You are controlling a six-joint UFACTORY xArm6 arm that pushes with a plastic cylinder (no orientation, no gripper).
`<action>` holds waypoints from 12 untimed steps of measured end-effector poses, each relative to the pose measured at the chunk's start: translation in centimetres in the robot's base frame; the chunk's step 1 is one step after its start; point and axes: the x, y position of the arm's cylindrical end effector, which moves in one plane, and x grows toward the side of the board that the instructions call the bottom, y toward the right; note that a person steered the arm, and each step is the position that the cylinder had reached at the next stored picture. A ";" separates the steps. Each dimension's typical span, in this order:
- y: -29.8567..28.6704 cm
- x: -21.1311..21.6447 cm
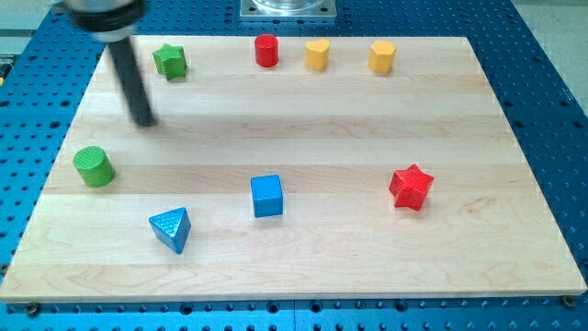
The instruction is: Move the red star vertically below the yellow heart
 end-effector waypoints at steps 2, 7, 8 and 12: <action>-5.9 -4.6; 9.2 -13.3; 9.6 -10.4; 38.7 1.0</action>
